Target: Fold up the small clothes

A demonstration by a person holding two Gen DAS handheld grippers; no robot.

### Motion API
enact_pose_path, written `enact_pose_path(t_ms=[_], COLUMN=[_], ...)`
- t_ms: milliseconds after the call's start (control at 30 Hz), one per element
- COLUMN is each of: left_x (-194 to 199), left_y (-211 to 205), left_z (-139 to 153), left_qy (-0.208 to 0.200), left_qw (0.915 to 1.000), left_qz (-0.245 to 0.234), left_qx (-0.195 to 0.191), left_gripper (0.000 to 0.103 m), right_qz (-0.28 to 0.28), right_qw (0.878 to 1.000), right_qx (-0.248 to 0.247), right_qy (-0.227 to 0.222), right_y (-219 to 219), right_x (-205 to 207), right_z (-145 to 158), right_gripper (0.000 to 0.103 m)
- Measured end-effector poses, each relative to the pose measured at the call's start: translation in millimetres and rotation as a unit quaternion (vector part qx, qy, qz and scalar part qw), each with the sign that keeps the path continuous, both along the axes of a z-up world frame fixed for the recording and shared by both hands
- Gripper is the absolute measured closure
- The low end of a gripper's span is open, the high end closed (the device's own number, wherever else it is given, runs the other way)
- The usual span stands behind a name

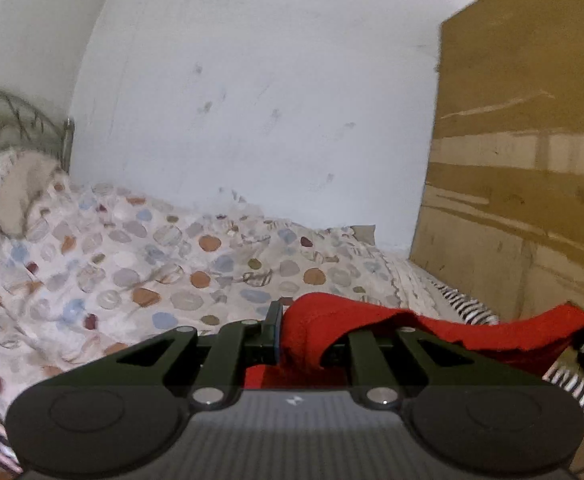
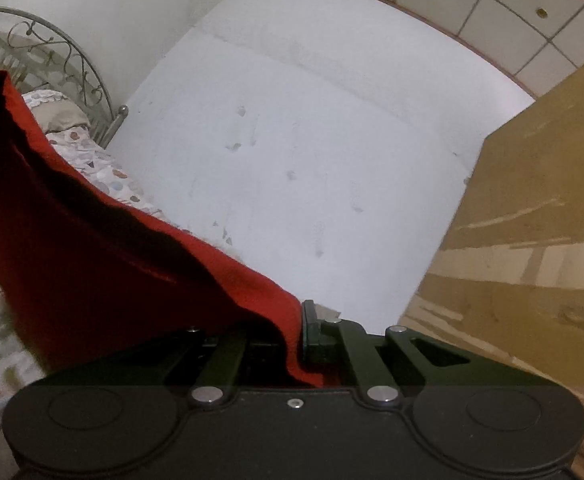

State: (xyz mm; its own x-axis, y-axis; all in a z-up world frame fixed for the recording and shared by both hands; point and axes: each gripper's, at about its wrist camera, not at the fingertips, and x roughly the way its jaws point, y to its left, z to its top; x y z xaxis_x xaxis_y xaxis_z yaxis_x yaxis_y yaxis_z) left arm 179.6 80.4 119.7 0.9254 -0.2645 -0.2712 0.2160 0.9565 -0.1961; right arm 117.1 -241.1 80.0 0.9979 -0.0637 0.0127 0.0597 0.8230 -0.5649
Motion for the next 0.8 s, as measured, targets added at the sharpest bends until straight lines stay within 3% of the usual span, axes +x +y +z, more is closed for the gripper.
enact_pose_path(t_ms=[200,367,500,700,800], left_x=[107,197,247,308,327], left_y=[-13,-24,-33,-38,-44], left_z=[4,-26,-56,-98,-118], left_qy=[0.036,0.109,0.146,0.187,0.195], left_qw=[0.9986,0.9924,0.9867,0.9787,0.9741], left_qz=[-0.008,-0.004,-0.003,-0.01,-0.007], left_qx=[0.037,0.058,0.072,0.084,0.115], left_gripper=[0.089,0.089,0.088,0.088,0.086], right_qz=[0.0,-0.003,-0.012,-0.029,-0.036], right_qw=[0.999,0.991,0.978,0.964,0.958], right_qx=[0.026,0.058,0.106,0.129,0.132], right_qy=[0.048,0.122,0.178,0.232,0.253], right_y=[-14,-26,-36,-40,-44], right_x=[107,196,254,308,330], right_z=[11,-3,-21,-56,-71], right_gripper=[0.097,0.096,0.096,0.096,0.092])
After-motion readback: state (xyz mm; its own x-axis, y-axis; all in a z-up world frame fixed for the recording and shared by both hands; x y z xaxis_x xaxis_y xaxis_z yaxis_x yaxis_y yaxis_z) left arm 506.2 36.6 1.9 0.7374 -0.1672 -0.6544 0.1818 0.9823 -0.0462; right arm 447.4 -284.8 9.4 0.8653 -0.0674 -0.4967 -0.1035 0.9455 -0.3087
